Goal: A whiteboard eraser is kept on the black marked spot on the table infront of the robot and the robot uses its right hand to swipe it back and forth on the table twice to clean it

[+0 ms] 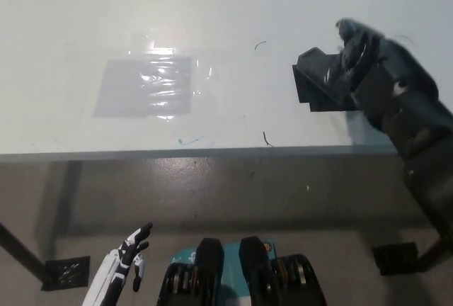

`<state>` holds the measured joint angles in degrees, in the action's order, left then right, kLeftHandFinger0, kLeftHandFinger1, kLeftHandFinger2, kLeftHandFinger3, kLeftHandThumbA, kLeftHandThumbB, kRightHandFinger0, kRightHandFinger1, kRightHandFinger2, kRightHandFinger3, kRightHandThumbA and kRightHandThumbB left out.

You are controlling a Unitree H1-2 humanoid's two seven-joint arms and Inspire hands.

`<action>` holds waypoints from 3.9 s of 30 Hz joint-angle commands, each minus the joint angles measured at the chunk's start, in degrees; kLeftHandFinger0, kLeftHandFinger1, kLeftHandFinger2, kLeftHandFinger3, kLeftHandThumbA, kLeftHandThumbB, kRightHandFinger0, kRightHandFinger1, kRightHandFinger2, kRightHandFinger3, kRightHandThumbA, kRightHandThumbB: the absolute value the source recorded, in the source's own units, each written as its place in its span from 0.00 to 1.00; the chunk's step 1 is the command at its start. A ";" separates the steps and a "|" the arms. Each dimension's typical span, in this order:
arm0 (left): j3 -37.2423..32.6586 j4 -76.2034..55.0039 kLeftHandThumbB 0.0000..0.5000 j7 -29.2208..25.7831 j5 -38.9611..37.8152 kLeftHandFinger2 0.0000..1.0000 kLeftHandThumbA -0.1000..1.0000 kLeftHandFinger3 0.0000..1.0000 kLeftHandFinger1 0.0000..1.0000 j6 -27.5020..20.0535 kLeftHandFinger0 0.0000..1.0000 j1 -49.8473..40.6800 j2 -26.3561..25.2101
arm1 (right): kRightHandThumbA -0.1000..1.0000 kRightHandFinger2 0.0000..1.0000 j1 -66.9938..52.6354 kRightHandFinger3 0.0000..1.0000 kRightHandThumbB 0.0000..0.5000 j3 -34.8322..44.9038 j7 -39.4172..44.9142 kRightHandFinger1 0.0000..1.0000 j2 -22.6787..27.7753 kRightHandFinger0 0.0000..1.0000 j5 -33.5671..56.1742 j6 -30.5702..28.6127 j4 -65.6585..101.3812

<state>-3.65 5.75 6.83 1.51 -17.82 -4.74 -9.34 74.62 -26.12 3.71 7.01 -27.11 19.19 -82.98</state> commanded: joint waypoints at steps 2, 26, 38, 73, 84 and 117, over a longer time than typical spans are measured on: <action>-0.64 -2.33 1.00 1.09 1.02 1.00 1.00 1.00 1.00 -2.66 1.00 -0.02 -1.16 | 1.00 1.00 -0.68 1.00 0.90 3.83 -1.81 1.00 -0.30 1.00 3.62 0.00 -0.11; -1.27 -3.39 1.00 1.37 2.57 1.00 1.00 1.00 1.00 -1.94 1.00 1.21 -2.09 | 0.00 0.31 -6.28 0.56 0.41 9.42 -20.12 0.18 -0.73 0.07 5.21 -11.73 0.52; -1.76 -3.90 1.00 1.13 4.14 1.00 0.98 1.00 1.00 -1.15 1.00 1.65 -2.75 | 0.00 0.31 -4.95 0.60 0.47 8.52 -20.55 0.20 -0.02 0.13 4.13 -12.29 0.16; -1.78 -3.77 1.00 1.26 3.75 1.00 1.00 1.00 1.00 -1.74 1.00 -2.51 -3.11 | 0.00 0.31 -11.18 0.64 0.45 -8.19 -12.86 0.16 -16.03 0.07 -4.57 -13.97 -0.13; -1.60 -4.36 1.00 1.53 3.27 1.00 1.00 1.00 1.00 -1.11 1.00 -2.41 -3.37 | 0.00 0.51 -11.32 0.83 0.41 -7.08 -12.67 0.43 -6.45 0.35 -4.12 -13.67 -0.07; -2.12 -3.27 1.00 1.12 4.67 1.00 1.00 1.00 1.00 -1.50 1.00 -1.83 -3.40 | 0.08 0.75 -16.55 0.92 0.37 -0.97 -14.96 0.61 22.80 0.40 -1.48 -10.63 1.30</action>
<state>-6.02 3.27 7.79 5.82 -17.97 -6.69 -12.05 58.27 -27.62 -11.59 27.60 -28.51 3.51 -80.79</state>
